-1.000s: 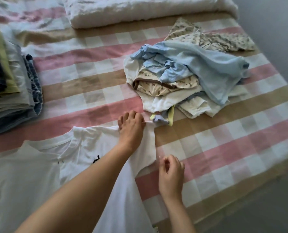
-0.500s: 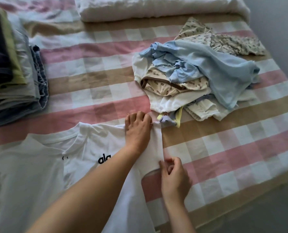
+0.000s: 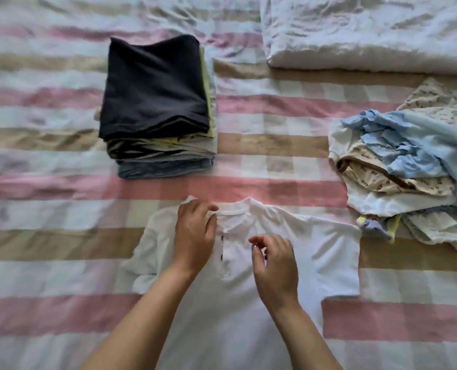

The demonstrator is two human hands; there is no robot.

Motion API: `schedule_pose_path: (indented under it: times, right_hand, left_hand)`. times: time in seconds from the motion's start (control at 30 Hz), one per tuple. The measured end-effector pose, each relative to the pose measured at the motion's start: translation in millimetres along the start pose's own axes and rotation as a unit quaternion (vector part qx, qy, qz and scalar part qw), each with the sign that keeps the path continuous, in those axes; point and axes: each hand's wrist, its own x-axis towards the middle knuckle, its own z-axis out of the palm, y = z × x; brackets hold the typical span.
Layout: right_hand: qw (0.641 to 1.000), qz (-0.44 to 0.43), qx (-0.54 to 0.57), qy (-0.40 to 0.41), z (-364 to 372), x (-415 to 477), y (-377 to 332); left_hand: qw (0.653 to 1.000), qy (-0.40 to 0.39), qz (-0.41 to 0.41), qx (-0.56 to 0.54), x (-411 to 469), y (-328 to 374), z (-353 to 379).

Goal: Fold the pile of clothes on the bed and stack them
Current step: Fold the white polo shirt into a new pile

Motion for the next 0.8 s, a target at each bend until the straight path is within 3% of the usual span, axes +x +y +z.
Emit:
schedule_pose_path:
  times: [0.13, 0.27, 0.4, 0.57, 0.7, 0.8]
  right_hand:
    - [0.994, -0.072, -0.006, -0.083, 46, 12, -48]
    - [0.976, -0.152, -0.076, -0.137, 92, 27, -83]
    - [0.94, -0.216, -0.185, -0.191, 127, 44, -99]
    - [0.9, -0.216, -0.304, -0.227, 138, 62, -104]
    - [0.939, -0.174, -0.198, -0.223, 127, 76, -105]
    - [0.953, -0.165, -0.132, -0.215, 126, 83, -107]
  left_hand:
    - [0.996, 0.033, -0.081, 0.028, -19, -63, -60]
    - [0.98, 0.006, -0.196, 0.035, -44, -113, -86]
    - [0.978, -0.03, -0.206, 0.019, -56, -129, -83]
    - [0.975, -0.071, -0.206, 0.048, -59, -131, -80]
    - [0.974, 0.001, -0.201, -0.106, -54, -133, -103]
    - [0.963, 0.082, -0.22, -0.133, -40, -136, -126]
